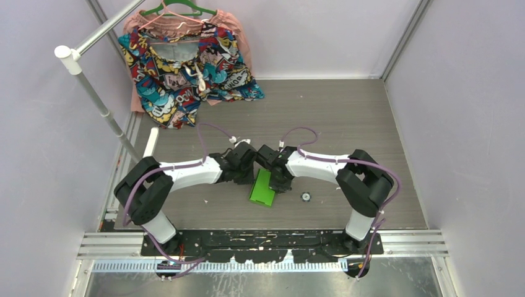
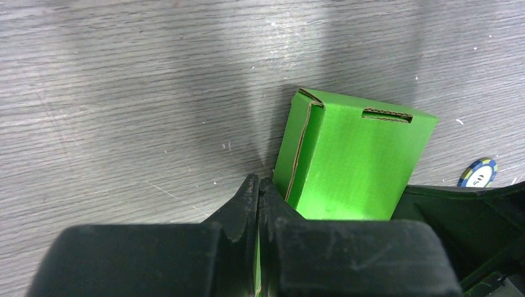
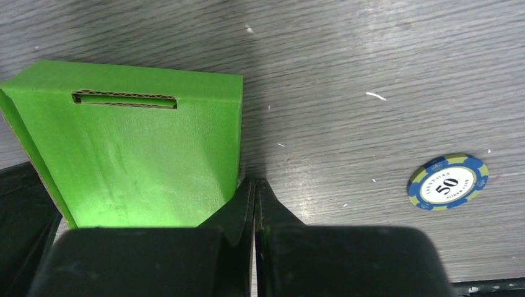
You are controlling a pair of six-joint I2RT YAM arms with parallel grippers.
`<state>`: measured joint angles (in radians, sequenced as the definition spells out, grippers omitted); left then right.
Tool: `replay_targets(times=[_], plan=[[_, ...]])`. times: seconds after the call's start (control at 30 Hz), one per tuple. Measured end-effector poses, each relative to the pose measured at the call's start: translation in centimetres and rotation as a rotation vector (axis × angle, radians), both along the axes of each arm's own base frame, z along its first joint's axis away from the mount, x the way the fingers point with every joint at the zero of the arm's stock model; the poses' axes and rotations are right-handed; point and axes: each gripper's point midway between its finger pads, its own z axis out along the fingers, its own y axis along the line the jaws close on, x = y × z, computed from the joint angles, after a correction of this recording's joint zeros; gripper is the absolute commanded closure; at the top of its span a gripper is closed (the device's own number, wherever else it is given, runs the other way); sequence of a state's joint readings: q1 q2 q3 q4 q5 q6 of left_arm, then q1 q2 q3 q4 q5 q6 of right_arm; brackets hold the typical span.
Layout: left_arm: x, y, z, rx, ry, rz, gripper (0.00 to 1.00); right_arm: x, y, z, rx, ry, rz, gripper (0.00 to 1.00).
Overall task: Fold the paper box
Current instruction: Close the paper box at the center of the board.
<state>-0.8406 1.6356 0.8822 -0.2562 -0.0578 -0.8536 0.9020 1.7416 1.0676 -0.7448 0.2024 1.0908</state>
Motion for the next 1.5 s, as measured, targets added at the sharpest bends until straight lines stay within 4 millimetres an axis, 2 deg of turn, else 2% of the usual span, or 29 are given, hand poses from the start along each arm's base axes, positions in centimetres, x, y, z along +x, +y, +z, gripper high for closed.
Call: replay_targets(times=[0.23, 0.33, 0.4, 0.5, 0.57, 0.67, 0.77, 1.0, 1.1, 1.3, 1.43, 1.5], plan=[[-0.1, 0.8, 0.4, 0.043, -0.017, -0.049, 1.0, 0.1, 0.8, 0.1, 0.03, -0.002, 0.074, 0.95], [-0.3, 1.5, 0.9, 0.066, -0.03, -0.057, 0.97, 0.3, 1.1, 0.1, 0.045, -0.02, 0.09, 0.93], [-0.6, 1.9, 1.9, 0.078, -0.054, -0.065, 0.92, 0.4, 1.3, 0.2, 0.061, -0.035, 0.096, 0.9], [-0.8, 2.0, 4.7, 0.043, -0.111, -0.071, 0.84, 0.4, 1.3, 0.9, 0.082, -0.058, 0.098, 0.85], [-0.7, 2.1, 6.5, 0.011, -0.145, -0.069, 0.82, 0.7, 1.4, 1.9, 0.109, -0.085, 0.096, 0.77], [-0.5, 2.9, 7.4, 0.007, -0.161, -0.05, 0.83, 0.9, 1.5, 3.2, 0.138, -0.116, 0.092, 0.77], [-0.7, 3.7, 6.8, 0.03, -0.144, -0.041, 0.85, 0.7, 1.1, 3.3, 0.138, -0.126, 0.087, 0.82], [-3.2, 6.7, 2.7, 0.121, -0.058, -0.024, 0.89, -0.2, -0.5, 2.0, 0.09, -0.097, 0.069, 0.83], [-3.9, 7.2, 1.8, 0.135, -0.023, -0.016, 0.9, -0.3, -0.5, 1.9, 0.09, -0.096, 0.067, 0.83], [-3.8, 5.9, 0.5, 0.128, 0.025, -0.025, 0.92, -0.3, 0.1, 1.1, 0.091, -0.072, 0.072, 0.84], [-3.1, 2.9, 1.0, 0.098, 0.029, -0.053, 0.93, -0.2, 1.5, 0.1, 0.089, -0.044, 0.089, 0.84], [-2.5, 1.9, 1.6, 0.09, 0.012, -0.058, 0.93, -0.3, 1.4, 0.0, 0.079, -0.035, 0.091, 0.85]])
